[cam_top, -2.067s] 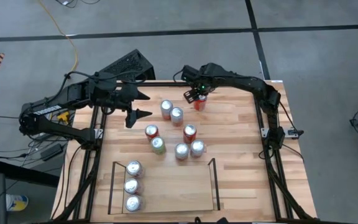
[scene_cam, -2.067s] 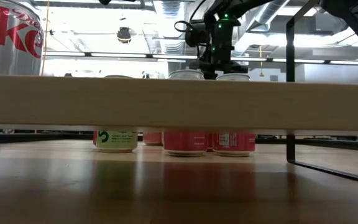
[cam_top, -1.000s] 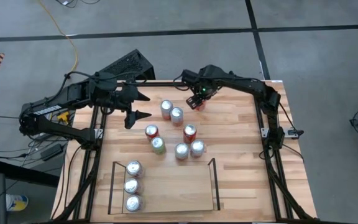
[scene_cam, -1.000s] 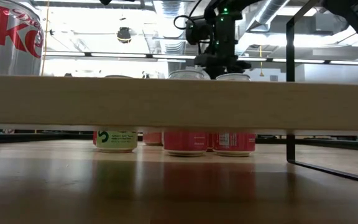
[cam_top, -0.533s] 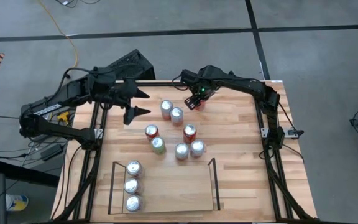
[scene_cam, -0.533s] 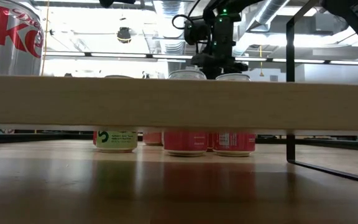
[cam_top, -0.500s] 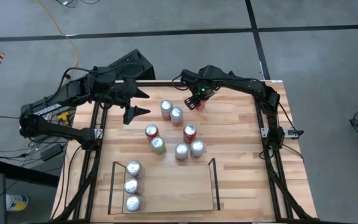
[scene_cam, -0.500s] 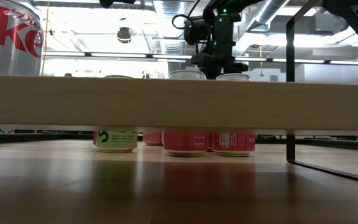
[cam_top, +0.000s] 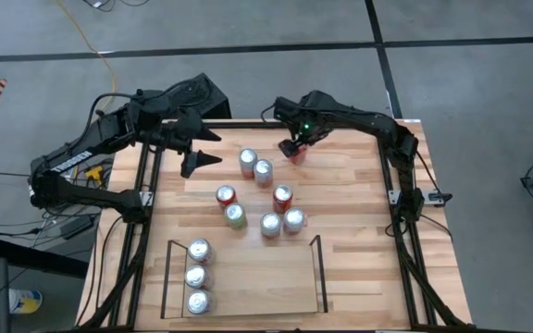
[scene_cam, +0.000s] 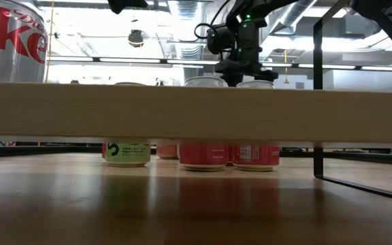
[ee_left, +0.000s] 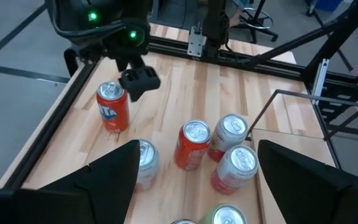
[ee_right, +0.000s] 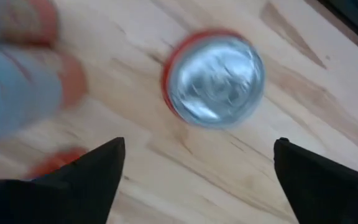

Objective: Place canned beverage on shelf
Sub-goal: Put the red soda can on the shelf

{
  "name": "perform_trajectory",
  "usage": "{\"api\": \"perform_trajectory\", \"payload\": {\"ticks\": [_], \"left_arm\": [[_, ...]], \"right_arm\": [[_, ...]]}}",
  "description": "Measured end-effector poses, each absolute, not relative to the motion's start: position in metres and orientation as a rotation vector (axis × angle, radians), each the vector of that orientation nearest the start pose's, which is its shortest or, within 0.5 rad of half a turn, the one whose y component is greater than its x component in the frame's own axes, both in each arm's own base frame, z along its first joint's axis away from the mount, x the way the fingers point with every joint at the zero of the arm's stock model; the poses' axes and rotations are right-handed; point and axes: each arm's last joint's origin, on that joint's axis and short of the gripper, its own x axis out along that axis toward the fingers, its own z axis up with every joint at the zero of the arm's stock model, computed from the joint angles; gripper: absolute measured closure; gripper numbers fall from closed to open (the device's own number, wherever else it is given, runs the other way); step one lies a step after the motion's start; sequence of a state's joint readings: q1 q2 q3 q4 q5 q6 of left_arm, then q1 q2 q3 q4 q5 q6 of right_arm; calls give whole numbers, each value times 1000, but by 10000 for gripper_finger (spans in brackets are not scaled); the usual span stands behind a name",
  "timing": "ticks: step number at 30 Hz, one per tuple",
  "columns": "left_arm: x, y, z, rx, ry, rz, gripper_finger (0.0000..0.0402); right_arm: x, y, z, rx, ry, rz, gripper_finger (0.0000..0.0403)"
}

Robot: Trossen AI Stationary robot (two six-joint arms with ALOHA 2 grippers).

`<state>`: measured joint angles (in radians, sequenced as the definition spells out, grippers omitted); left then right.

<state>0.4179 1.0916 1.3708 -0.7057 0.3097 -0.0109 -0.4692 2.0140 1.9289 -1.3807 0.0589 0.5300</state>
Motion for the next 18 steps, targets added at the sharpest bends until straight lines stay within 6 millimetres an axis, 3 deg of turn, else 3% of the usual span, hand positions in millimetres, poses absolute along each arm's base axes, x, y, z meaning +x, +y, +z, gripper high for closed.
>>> {"api": "perform_trajectory", "payload": {"ticks": [12,18], "left_arm": [[185,81,420,-181,430,73,93],[182,83,418,-188,447,46,93]], "right_arm": [[353,-188,278,842,1166,-1011,10],[356,-193,273,860,1102,-1029,11]]}}
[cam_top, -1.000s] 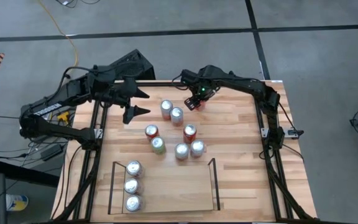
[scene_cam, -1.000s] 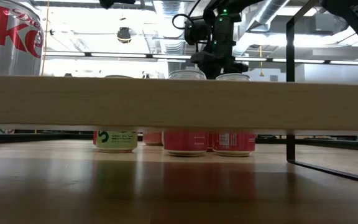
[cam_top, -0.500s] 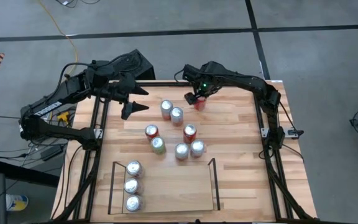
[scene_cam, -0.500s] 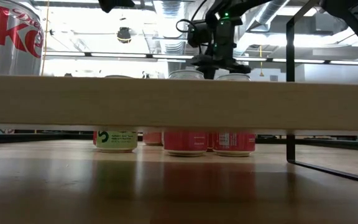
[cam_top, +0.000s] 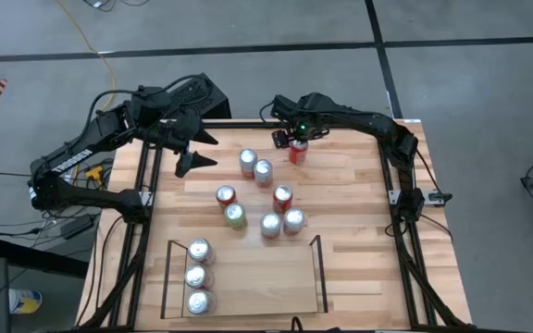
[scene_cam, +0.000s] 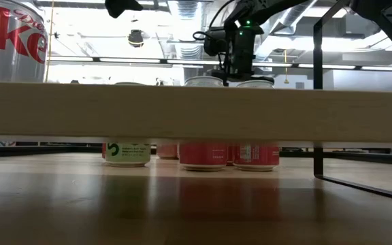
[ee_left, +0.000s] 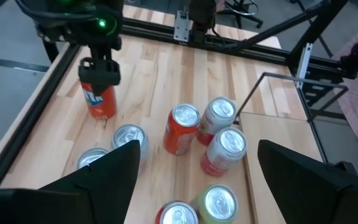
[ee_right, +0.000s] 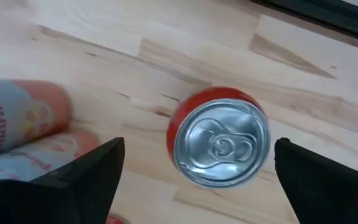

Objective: Place canned beverage on shelf
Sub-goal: Put the red soda can on the shelf

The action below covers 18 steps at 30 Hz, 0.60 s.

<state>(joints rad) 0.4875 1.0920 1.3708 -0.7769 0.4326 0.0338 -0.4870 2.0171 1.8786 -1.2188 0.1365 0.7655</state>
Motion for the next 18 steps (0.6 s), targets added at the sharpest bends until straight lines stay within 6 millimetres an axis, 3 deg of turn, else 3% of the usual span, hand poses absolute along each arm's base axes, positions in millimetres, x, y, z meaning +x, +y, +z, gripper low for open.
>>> {"api": "perform_trajectory", "payload": {"ticks": [18], "left_arm": [[181,80,415,-190,476,-44,93]], "right_arm": [[355,-198,266,892,1034,-1142,12]]}}
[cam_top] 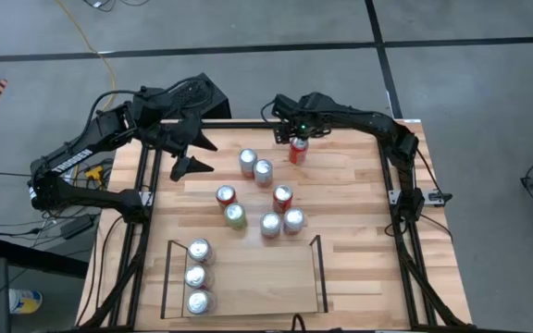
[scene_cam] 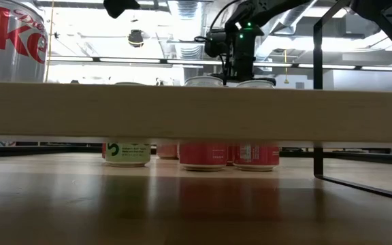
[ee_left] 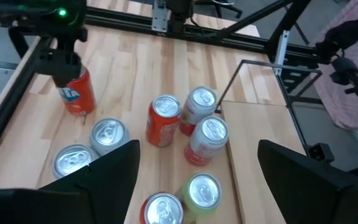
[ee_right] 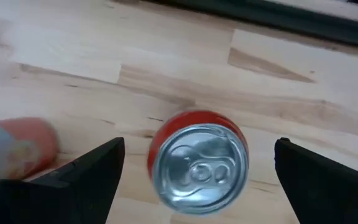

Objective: Place canned beverage on shelf
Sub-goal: Put the red soda can on the shelf

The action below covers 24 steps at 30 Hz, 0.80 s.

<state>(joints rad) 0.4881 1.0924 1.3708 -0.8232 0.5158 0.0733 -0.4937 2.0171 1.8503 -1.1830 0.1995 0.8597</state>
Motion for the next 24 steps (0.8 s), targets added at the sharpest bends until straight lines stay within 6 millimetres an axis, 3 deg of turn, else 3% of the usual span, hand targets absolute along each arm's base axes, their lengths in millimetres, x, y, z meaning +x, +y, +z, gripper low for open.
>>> {"api": "perform_trajectory", "payload": {"ticks": [6,14,19,24], "left_arm": [[181,80,414,-192,478,-48,93],[181,80,415,-180,474,-41,93],[180,82,415,-178,473,-32,93],[180,82,415,-170,473,-30,93]], "right_arm": [[355,-192,245,900,1075,-1136,12],[355,-194,234,915,1068,-1127,19],[357,-197,235,912,1031,-1128,46],[356,-197,235,908,1036,-1131,102]]}}
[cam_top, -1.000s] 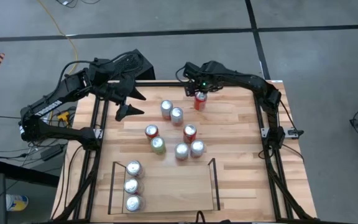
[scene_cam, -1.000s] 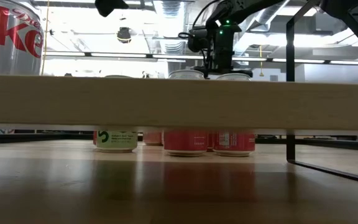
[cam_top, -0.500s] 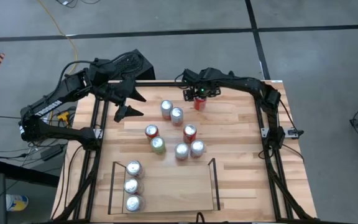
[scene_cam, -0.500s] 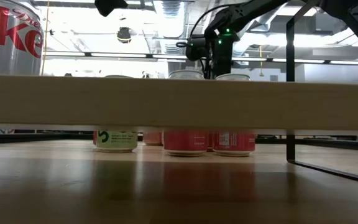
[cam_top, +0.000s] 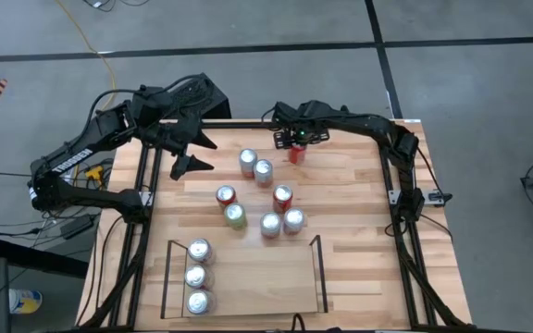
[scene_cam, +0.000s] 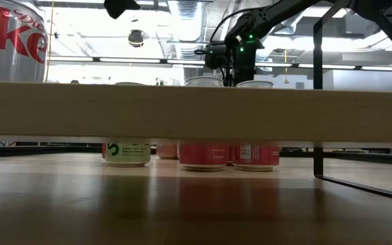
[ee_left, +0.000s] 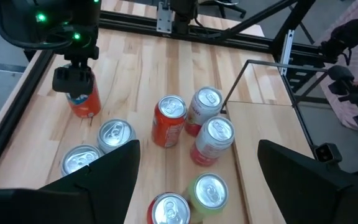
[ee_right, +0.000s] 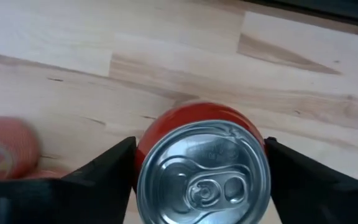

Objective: Place canned beverage on shelf
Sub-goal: Put the red soda can on the shelf

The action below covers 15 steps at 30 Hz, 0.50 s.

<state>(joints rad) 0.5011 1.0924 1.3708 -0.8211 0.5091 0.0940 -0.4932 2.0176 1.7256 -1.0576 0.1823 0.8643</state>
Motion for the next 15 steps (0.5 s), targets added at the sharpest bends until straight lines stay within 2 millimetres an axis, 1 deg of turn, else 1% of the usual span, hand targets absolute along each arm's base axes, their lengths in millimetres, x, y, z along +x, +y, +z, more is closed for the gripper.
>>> {"api": "perform_trajectory", "payload": {"ticks": [3,5,11,13,15], "left_arm": [[180,82,415,-163,473,-32,93],[180,82,415,-154,473,-34,93],[180,82,415,-132,472,-43,93],[180,82,415,-122,471,-49,93],[180,82,415,-107,469,-53,93]], "right_arm": [[356,-197,235,900,1038,-1126,138],[356,-197,235,893,1043,-1119,151],[358,-193,239,854,1074,-1052,151],[362,-190,246,812,1089,-999,151],[366,-187,259,764,1088,-949,151]]}}
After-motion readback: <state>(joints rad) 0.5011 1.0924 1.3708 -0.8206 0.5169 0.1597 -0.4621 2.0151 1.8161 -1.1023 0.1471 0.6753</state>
